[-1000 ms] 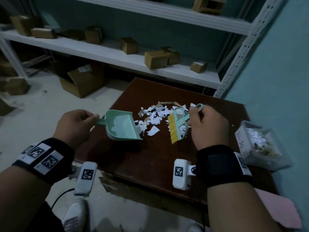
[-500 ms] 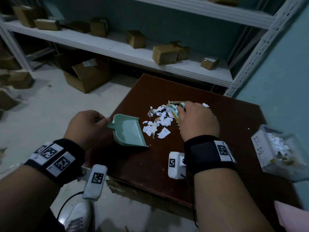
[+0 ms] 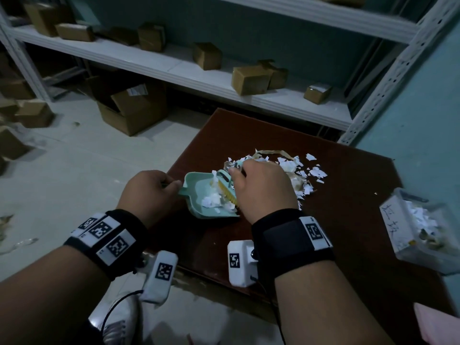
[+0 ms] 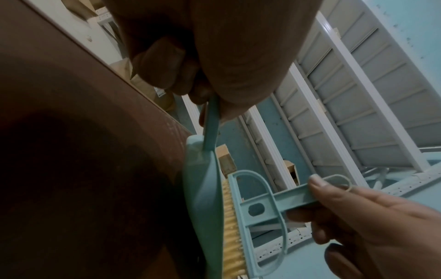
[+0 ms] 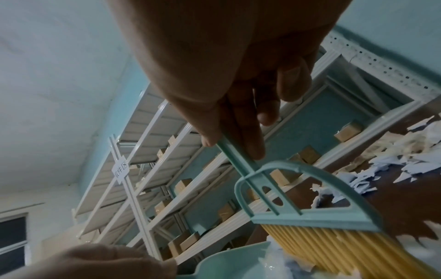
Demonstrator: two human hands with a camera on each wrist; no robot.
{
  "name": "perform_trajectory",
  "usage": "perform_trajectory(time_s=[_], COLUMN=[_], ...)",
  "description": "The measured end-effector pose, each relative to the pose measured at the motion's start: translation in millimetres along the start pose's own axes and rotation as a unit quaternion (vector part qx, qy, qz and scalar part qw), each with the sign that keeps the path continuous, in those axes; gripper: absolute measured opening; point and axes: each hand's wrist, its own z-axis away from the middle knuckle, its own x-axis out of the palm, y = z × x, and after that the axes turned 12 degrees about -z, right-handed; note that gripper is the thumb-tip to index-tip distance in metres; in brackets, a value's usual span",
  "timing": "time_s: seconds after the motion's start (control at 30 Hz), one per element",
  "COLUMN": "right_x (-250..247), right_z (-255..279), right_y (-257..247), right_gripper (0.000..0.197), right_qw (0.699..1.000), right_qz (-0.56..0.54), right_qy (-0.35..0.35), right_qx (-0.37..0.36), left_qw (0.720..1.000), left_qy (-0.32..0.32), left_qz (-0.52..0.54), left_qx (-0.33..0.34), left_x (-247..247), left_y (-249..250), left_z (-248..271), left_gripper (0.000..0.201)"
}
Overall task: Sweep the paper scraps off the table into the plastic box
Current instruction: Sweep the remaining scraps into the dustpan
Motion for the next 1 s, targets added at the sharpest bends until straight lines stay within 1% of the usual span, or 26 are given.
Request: perform_trajectory(time_s=[0.07, 0.13, 0.2, 0.27, 0.37, 0.43, 0.5, 0.6, 0.7, 0.83, 1.0], right_x=[-1, -6, -16, -30, -51, -59, -62, -59, -51, -41, -32], right_z=[4, 7, 8, 7, 5, 5, 5, 4, 5, 4, 7], right_y=[-3, -4, 1, 11, 36, 55, 75, 94, 99, 91, 57], right_gripper=[0.045, 0.045, 0.041, 0.035, 0.036, 0.035, 0.038, 0.041, 0.039, 0.039, 0.036], right_qw=[1.000, 0.999, 0.998, 0.997, 0.992, 0.987, 0.981, 0.974, 0.975, 0.981, 0.992], right_qz=[-0.024, -0.041, -0.045, -0.022, 0.036, 0.062, 0.081, 0.102, 0.108, 0.109, 0.076], right_qy=[0.001, 0.016, 0.040, 0.069, 0.120, 0.122, 0.123, 0.137, 0.126, 0.074, 0.037], right_qx=[-0.016, -0.025, -0.019, -0.008, 0.032, 0.085, 0.128, 0.146, 0.148, 0.144, 0.095], left_qw=[1.000, 1.000, 0.999, 0.998, 0.996, 0.992, 0.993, 0.996, 0.997, 0.998, 0.998], left_qy=[-0.006, -0.011, -0.012, -0.009, -0.016, -0.035, -0.048, -0.047, -0.043, -0.042, -0.057], left_qz=[0.009, 0.020, 0.037, 0.056, 0.091, 0.117, 0.110, 0.076, 0.058, 0.047, 0.040], left_qx=[0.000, 0.002, 0.002, 0.007, 0.000, -0.019, -0.021, 0.002, 0.010, 0.006, 0.008], left_x=[2, 3, 1, -3, -7, -8, -7, -4, -3, -2, 4], left_y=[0, 0, 0, -2, -6, -8, -8, -2, 2, 6, 10], left_z=[1, 1, 1, -1, -4, -4, -2, 2, 2, 3, 8], left_gripper=[0.028, 0.027, 0.025, 0.025, 0.025, 0.026, 0.026, 0.028, 0.028, 0.029, 0.029])
